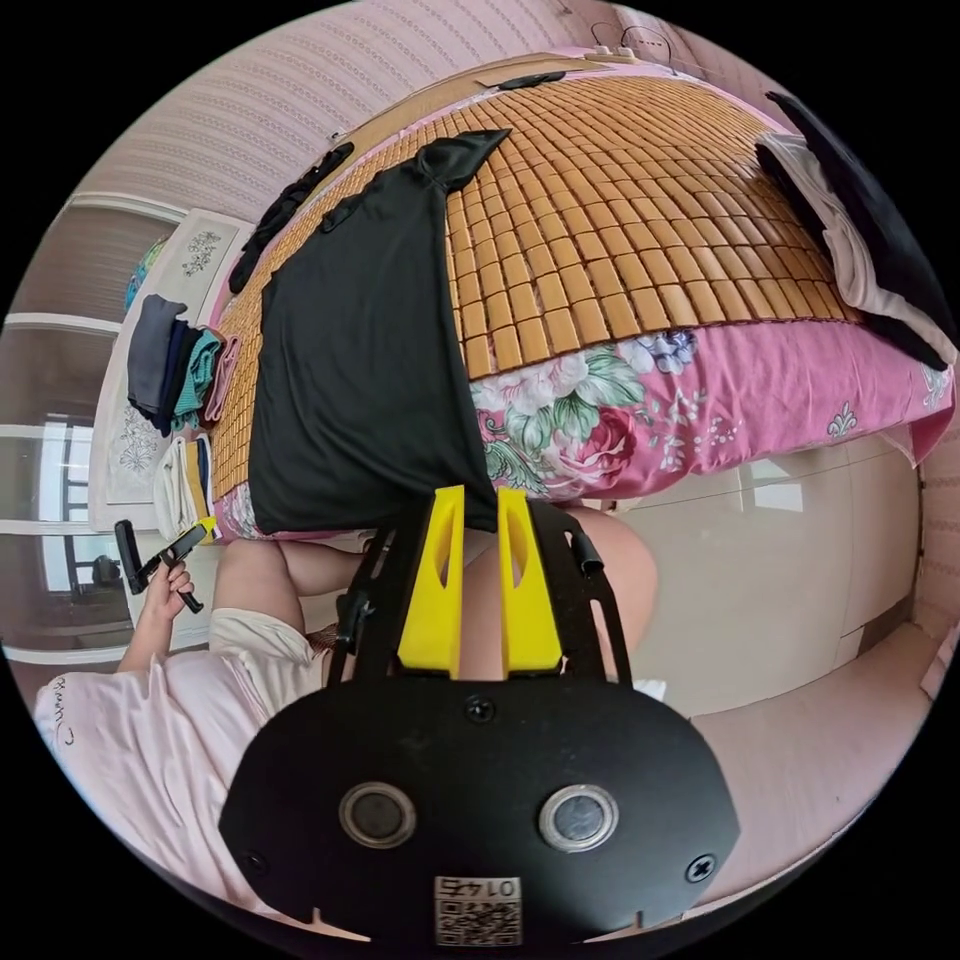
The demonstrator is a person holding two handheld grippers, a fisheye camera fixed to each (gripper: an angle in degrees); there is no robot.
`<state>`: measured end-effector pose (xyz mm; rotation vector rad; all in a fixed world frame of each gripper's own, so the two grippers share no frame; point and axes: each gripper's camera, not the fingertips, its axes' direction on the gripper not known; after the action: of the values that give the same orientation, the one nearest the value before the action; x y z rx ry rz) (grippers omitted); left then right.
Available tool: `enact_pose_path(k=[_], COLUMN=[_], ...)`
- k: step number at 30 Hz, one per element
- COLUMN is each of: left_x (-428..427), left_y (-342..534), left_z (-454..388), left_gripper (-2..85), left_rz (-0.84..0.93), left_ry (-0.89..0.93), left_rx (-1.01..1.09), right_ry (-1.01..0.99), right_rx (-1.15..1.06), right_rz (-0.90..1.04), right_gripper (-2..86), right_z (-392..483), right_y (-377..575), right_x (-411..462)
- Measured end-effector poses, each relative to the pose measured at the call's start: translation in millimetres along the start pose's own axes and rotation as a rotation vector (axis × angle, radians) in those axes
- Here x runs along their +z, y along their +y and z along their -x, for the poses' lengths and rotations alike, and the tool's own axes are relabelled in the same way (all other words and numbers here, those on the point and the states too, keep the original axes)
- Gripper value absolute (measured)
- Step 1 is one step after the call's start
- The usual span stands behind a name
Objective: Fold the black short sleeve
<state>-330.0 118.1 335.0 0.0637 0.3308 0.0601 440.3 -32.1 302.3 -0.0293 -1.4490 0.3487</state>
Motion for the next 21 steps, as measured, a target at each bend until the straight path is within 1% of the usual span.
enact_pose_path(k=[3,6,8,12,14,15,17,19,21], left_x=[10,34,64,107,118,120,123,123,122], left_y=[-20,-31,-37,-48,-53,-54,-57,-57,-58], left_z=[-21,-39,-43,-46,-55,-56,-59,-60,-59], left_gripper=[4.4,7.2,9.0,8.9,6.6,6.2,0.5,-0.4,-0.7], left_rz=[0.014,0.043,0.122,0.220,0.241,0.247,0.260,0.257,0.257], left_ry=[-0.033,-0.117,-0.175,-0.187,-0.267,-0.268,-0.274,-0.258,-0.245], left_rx=[0.045,0.083,0.086,0.059,0.104,0.107,0.150,0.160,0.154], right_ry=[0.005,0.011,0.045,0.131,0.153,0.171,0.192,0.191,0.186], right_rx=[-0.018,-0.067,-0.098,-0.171,-0.200,-0.216,-0.235,-0.246,-0.243], right_rz=[0.016,0.080,0.119,0.208,0.250,0.283,0.306,0.323,0.309], right_gripper=[6.1,7.4,8.2,9.1,9.0,8.4,5.6,2.0,0.9], right_z=[-8,-7,-4,5,8,10,11,10,8], right_y=[-3,-9,-12,-19,-23,-25,-28,-28,-25], right_x=[7,23,34,53,61,67,73,76,73])
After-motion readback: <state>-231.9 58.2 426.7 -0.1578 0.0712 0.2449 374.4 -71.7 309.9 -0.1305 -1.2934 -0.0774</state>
